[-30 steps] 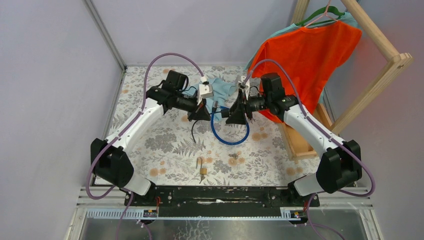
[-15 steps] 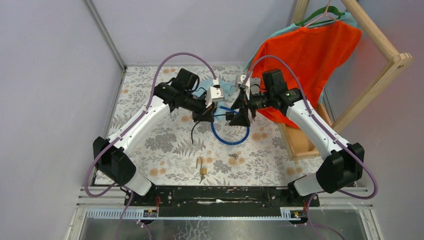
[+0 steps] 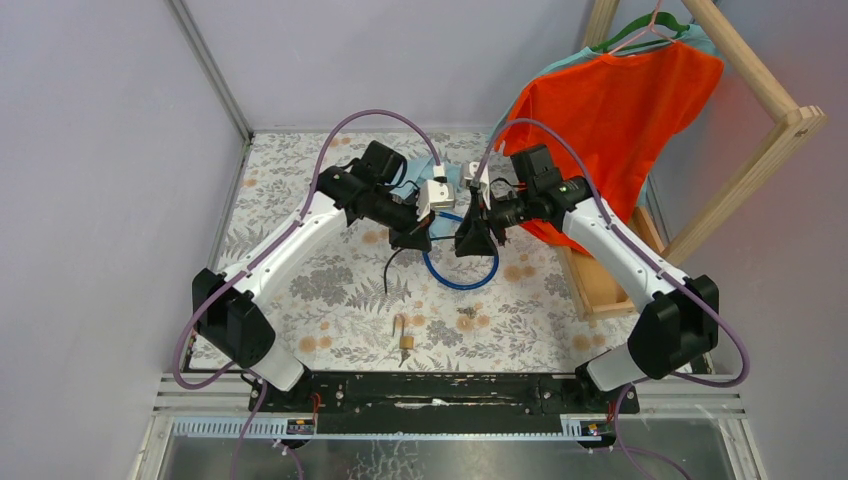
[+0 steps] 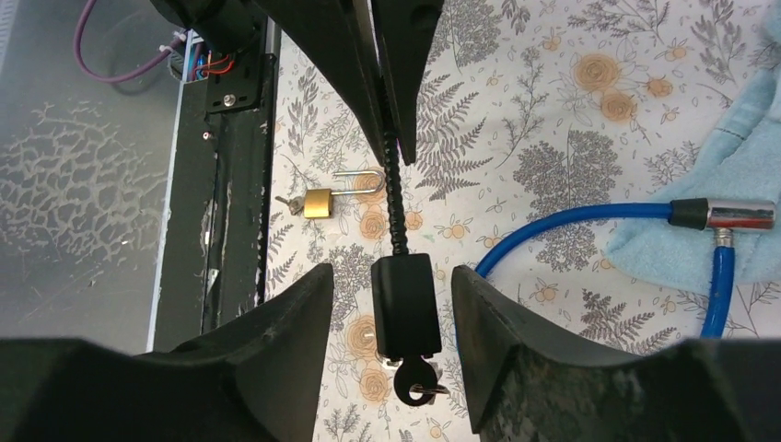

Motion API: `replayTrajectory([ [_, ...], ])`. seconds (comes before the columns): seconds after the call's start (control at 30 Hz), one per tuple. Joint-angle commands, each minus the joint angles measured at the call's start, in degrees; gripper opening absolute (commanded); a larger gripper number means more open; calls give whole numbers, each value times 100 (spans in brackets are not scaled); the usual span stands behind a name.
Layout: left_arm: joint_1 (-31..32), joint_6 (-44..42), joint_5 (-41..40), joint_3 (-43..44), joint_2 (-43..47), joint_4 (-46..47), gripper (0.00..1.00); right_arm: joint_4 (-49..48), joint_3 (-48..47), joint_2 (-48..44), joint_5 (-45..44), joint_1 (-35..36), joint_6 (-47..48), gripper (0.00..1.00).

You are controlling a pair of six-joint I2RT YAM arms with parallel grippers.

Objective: Lock with the key
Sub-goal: Pick up the lock from the center of the board.

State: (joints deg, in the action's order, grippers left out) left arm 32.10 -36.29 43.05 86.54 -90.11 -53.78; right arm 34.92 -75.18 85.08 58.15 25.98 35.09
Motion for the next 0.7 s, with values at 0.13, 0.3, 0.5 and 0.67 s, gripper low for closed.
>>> replayTrajectory([
  [0.13,34,-7,49,211,18,-27,0,171,-142,39,188,46,260,43],
  [0.3,38,-18,53,201,-24,-27,0,124,-128,1,231,40,221,9],
  [0.5,-107,41,167,258,10,-27,27,-313,70,-164,484,-217,-166,0],
  [0.67,-745,26,529,66,271,-28,58,-391,147,-445,674,-595,-297,0],
])
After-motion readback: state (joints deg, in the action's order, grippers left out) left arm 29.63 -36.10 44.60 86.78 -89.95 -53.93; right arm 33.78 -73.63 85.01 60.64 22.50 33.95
